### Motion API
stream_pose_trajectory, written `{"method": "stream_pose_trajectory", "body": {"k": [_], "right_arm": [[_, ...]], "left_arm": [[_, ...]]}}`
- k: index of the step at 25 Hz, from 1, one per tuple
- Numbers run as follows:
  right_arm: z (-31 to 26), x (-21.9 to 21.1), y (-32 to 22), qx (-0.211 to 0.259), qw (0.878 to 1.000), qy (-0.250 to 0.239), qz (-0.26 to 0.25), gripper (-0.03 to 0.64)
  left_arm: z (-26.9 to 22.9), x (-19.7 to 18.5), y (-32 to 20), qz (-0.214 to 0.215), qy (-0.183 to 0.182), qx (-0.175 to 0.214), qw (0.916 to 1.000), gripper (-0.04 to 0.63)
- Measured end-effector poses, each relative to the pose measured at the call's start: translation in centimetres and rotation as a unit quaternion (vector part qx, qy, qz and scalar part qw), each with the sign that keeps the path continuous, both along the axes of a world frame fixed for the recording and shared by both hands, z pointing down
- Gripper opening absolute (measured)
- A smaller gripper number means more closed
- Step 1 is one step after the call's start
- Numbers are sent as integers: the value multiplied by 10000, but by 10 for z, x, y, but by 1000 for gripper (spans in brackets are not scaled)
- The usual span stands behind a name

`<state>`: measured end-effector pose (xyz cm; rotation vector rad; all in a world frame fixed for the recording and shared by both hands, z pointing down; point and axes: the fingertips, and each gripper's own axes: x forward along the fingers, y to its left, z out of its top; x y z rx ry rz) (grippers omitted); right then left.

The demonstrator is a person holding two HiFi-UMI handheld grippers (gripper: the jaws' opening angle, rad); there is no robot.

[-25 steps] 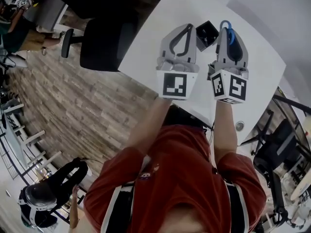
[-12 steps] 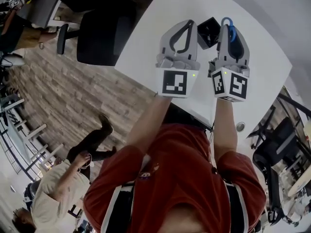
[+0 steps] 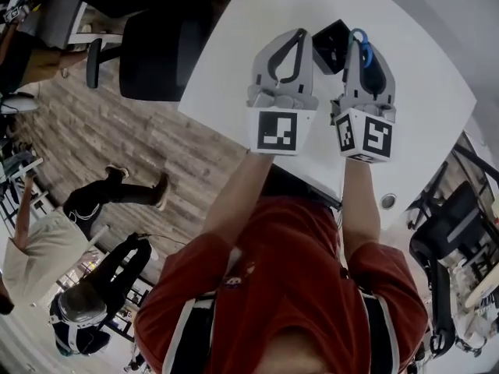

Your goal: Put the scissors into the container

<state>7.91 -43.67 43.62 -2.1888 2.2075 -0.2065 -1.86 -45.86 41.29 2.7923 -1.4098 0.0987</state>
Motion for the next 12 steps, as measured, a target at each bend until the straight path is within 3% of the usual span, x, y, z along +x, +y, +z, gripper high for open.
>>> {"method": "stream_pose_trajectory", "body": {"k": [12], "right_arm": [[26, -7, -2, -249, 9994, 233, -65, 58]], "left_arm": [[22, 7, 1, 73, -137, -170, 9997, 12]]}}
